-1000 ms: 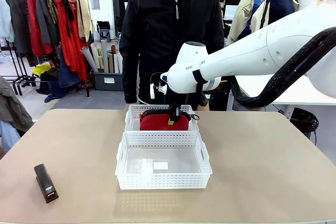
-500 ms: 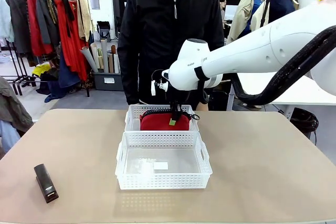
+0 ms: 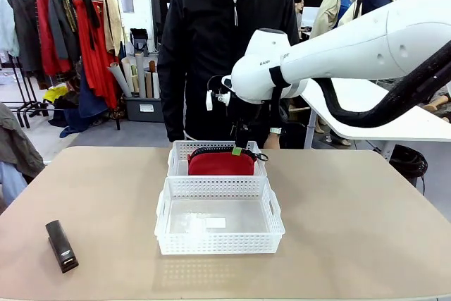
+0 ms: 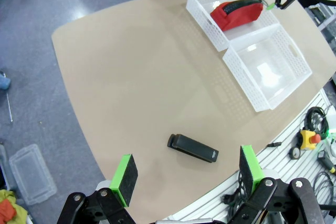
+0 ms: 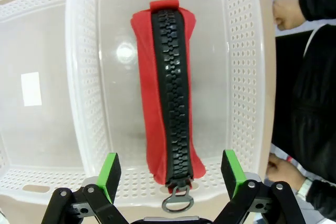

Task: Distribute items into two baskets.
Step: Place the picked Pencil pouch into the Organizing basket as instructed by the person.

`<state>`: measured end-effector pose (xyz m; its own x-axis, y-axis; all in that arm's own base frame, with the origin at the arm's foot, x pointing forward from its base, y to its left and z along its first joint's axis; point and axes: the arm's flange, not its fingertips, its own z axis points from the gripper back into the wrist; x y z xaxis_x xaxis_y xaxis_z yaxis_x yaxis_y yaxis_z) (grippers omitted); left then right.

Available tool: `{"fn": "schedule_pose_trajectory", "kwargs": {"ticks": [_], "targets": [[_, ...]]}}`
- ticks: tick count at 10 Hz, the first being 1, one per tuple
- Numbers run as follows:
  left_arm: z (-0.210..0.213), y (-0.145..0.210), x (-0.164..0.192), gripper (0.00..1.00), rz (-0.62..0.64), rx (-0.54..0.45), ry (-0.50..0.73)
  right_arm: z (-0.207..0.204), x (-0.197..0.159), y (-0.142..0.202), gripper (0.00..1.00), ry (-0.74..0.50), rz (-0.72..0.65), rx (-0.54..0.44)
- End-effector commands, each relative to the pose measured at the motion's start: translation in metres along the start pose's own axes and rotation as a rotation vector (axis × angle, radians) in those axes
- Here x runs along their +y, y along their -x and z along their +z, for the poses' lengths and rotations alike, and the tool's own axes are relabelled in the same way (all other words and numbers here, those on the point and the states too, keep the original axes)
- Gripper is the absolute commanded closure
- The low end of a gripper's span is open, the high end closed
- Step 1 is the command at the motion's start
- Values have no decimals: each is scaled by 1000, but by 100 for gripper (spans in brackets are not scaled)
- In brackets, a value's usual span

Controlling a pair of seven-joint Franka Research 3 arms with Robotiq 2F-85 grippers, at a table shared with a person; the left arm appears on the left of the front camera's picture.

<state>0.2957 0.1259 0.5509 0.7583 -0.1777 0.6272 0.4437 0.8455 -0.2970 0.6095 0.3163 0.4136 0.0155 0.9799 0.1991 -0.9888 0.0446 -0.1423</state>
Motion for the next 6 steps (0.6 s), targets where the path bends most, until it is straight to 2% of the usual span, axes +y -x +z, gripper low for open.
{"fn": "schedule_pose_trajectory", "kwargs": {"ticks": [1,2,6], "targets": [[-1,0,0,0,-8,-10,12,4,13,4,0,-37,-23,12],[-1,0,0,0,-8,-10,12,0,0,0,0,0,0,0],[-1,0,0,0,-8,-10,12,0,0,0,0,0,0,0]]}}
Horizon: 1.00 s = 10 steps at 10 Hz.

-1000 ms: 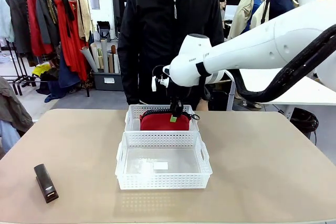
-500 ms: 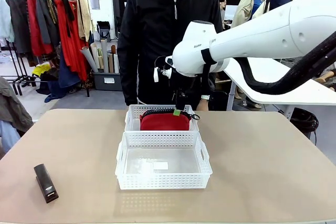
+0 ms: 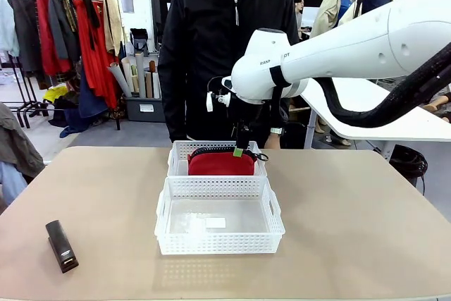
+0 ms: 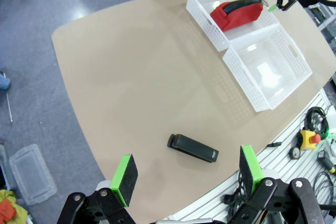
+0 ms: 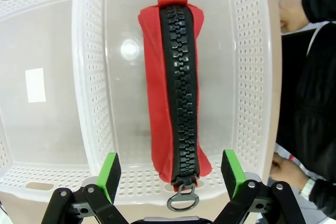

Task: Distribute items into two baskets.
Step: Pick up the Stapler that the person points to.

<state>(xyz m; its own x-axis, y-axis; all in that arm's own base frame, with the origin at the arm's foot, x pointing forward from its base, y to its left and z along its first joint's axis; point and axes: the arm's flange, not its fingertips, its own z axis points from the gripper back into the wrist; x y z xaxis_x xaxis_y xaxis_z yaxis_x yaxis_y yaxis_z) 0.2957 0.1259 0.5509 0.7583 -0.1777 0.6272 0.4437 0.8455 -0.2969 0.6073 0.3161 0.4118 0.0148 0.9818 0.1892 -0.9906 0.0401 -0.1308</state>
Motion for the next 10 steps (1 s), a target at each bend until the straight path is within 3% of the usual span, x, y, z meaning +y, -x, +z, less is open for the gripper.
{"fn": "schedule_pose_trajectory", "kwargs": {"ticks": [1,8,10], "targets": [[-1,0,0,0,-8,-10,12,1,-2,-1,0,12,-2,-10],[-1,0,0,0,-8,-10,12,0,0,0,0,0,0,0],[-1,0,0,0,-8,-10,12,39,-18,21,0,37,-161,-39]]}}
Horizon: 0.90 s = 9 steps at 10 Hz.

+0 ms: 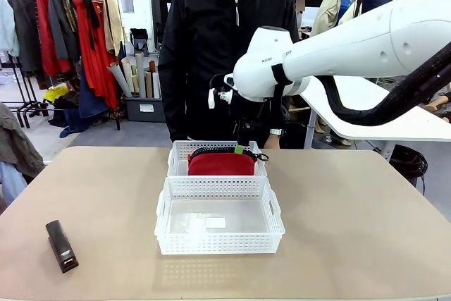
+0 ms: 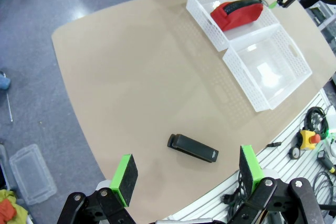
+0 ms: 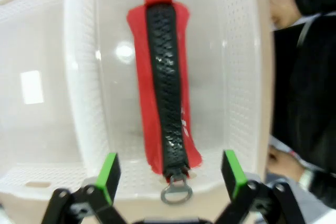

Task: Distribute items into two baskets.
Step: Pick up the Stapler that the person points to.

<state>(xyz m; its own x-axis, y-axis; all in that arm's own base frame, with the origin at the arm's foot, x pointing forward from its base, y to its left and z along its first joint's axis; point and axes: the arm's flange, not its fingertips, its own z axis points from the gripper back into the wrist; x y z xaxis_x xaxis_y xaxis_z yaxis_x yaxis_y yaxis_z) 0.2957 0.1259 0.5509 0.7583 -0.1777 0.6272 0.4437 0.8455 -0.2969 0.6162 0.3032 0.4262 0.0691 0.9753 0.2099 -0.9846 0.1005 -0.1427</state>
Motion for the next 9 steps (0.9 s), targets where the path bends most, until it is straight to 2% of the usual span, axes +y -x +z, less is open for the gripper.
{"fn": "schedule_pose_trajectory", "kwargs": {"ticks": [1,3,5,7,9], "targets": [[-1,0,0,0,-8,-10,12,43,-15,23,0,-13,-192,-3],[-1,0,0,0,-8,-10,12,73,-18,53,0,-82,-301,-12],[-1,0,0,0,-8,-10,12,102,-23,100,0,-134,-394,-17],[-1,0,0,0,-8,-10,12,132,-12,146,0,-191,-487,-125],[-1,0,0,0,-8,-10,12,155,13,188,0,-164,-566,-197]]}}
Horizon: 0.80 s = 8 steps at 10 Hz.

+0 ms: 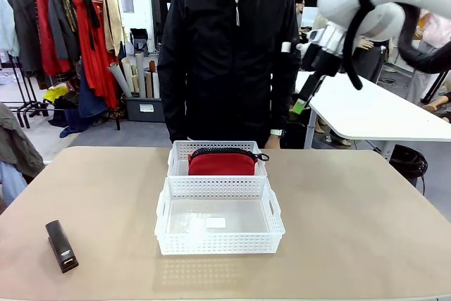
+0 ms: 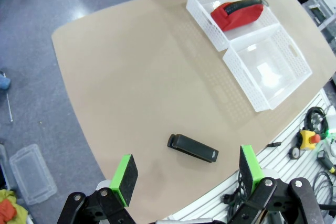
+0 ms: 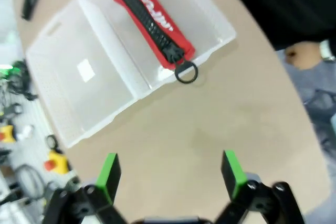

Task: Distribute items into two baskets.
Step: Pick up the Stapler that the person points to.

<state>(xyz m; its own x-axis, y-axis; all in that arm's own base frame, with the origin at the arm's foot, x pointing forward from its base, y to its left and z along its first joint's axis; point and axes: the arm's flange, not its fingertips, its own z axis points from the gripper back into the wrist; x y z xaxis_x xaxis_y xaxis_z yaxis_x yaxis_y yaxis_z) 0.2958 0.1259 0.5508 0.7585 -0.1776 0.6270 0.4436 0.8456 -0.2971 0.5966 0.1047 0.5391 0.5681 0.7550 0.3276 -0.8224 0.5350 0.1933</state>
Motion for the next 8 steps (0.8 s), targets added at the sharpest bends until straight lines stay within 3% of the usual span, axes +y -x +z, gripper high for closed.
{"fn": "schedule_pose_trajectory", "kwargs": {"ticks": [1,8], "targets": [[0,0,0,0,-8,-10,12,20,24,64,0,44,-56,-126],[0,0,0,0,-8,-10,12,61,57,209,0,115,-354,-405]]}}
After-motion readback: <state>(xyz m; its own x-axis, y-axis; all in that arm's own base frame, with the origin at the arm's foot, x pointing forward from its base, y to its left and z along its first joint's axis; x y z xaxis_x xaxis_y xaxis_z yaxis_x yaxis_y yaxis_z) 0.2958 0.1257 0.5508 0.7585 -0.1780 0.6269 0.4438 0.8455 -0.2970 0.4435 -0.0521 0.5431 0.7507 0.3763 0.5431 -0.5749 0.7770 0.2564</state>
